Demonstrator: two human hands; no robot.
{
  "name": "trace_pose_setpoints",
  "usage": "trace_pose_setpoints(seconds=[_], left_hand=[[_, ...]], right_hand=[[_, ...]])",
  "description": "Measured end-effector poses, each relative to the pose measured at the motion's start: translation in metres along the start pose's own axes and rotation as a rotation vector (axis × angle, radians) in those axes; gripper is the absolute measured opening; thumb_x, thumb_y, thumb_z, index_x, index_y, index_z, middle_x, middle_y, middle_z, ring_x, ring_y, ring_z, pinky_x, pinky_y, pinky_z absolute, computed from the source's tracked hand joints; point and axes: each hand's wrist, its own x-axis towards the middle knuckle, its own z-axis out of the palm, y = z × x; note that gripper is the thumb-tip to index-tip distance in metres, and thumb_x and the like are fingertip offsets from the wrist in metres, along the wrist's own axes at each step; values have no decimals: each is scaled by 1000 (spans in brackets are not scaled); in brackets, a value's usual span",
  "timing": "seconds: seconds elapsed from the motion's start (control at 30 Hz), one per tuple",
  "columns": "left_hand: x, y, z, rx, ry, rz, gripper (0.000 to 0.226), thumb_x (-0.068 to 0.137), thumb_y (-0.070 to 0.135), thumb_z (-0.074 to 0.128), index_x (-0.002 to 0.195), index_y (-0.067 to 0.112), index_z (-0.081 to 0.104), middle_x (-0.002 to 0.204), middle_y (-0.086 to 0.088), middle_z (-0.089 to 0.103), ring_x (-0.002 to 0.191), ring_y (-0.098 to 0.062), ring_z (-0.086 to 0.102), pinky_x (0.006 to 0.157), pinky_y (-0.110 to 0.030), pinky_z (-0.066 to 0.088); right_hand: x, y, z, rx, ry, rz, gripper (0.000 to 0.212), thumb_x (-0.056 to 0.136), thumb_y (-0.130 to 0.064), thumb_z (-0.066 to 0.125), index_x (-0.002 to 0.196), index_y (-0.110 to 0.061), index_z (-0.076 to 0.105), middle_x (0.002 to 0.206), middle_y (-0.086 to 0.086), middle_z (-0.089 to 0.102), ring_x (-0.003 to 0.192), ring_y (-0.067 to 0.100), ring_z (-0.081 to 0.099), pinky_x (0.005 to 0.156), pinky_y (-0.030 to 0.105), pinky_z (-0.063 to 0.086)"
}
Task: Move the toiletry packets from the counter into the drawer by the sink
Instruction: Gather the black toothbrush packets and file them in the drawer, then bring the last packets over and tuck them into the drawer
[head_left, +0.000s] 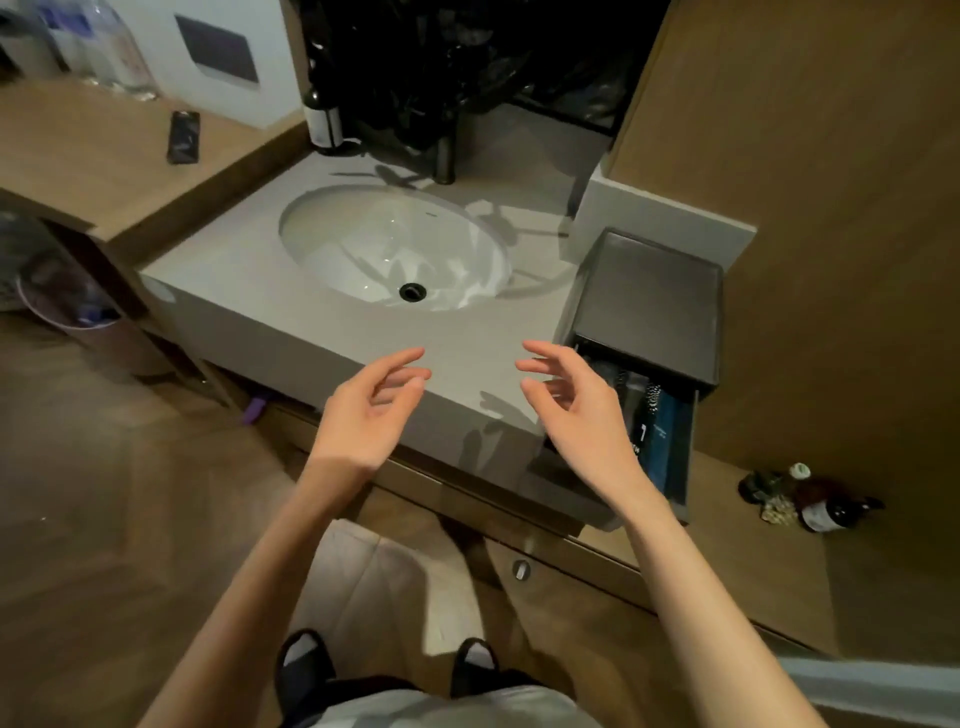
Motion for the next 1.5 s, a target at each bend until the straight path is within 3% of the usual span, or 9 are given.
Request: trace_pose_setpoints(seconds=[0.1, 0.27, 0.43, 0.67, 0.9, 1.07, 1.2, 1.33, 1.5], left_hand=[[-12, -27, -52, -110, 68, -70, 27, 94, 9, 53, 120, 17, 59, 105, -6, 70, 90, -20, 62, 80, -12, 49], [-11, -75, -151, -110, 188, -228, 26, 95, 13, 53, 120, 21, 59, 107, 3, 70, 94, -5, 66, 98, -34, 49], [15, -103, -251, -46, 206, -278, 28, 95, 13, 53, 121, 23, 58, 111, 4, 66, 110, -18, 62, 103, -44, 46], [88, -104, -361, -31, 249, -161, 29, 96, 23, 52, 125, 24, 58, 118, 4, 66, 110, -14, 62, 102, -42, 47], [187, -136, -439, -90, 369, -88, 27, 96, 24, 52, 122, 25, 58, 108, 10, 68, 98, -10, 65, 91, -32, 51], [297, -166, -498, -111, 413, -123, 26, 95, 21, 55, 120, 19, 60, 103, 3, 70, 92, -14, 66, 88, -33, 53], [385, -181, -540, -40, 359, -143, 31, 94, 23, 56, 125, 17, 58, 112, -1, 66, 103, -19, 63, 82, -26, 51], [465, -200, -564, 27, 308, -163, 34, 95, 25, 53, 129, 21, 53, 123, -2, 60, 109, -18, 59, 91, -34, 52], [564, -225, -574, 245, 91, -66, 41, 96, 14, 50, 136, 19, 46, 131, -1, 54, 106, -7, 52, 83, -16, 43]], right_hand=[[7, -11, 55, 59, -39, 36, 32, 93, -15, 57, 123, -26, 59, 108, -7, 69, 93, 9, 65, 80, 17, 50], [17, -32, 159, 135, -85, 134, 29, 94, -20, 58, 122, -25, 59, 105, -8, 70, 95, 13, 67, 87, 22, 52], [37, -68, 256, 182, -107, 184, 30, 94, -20, 58, 123, -26, 59, 107, -8, 71, 93, 7, 68, 81, 13, 50], [102, -132, 341, 206, -86, 155, 30, 95, -22, 57, 124, -27, 57, 105, -11, 70, 91, 7, 69, 73, 5, 47], [199, -162, 424, 170, -16, 87, 30, 95, -22, 56, 125, -26, 57, 106, -10, 69, 90, 2, 66, 80, 17, 53], [283, -181, 483, 186, 67, 90, 30, 95, -18, 56, 124, -25, 56, 107, -9, 68, 92, 2, 65, 77, 13, 53], [355, -201, 518, 192, 142, 96, 31, 94, -17, 56, 124, -26, 56, 107, -10, 67, 98, 0, 63, 86, 21, 55], [426, -210, 540, 134, 177, 91, 33, 94, -18, 56, 127, -23, 55, 112, -11, 65, 102, 2, 61, 91, 26, 53], [506, -207, 555, 35, 252, 135, 36, 94, -17, 57, 129, -22, 54, 125, -9, 59, 97, 8, 60, 83, 19, 49]])
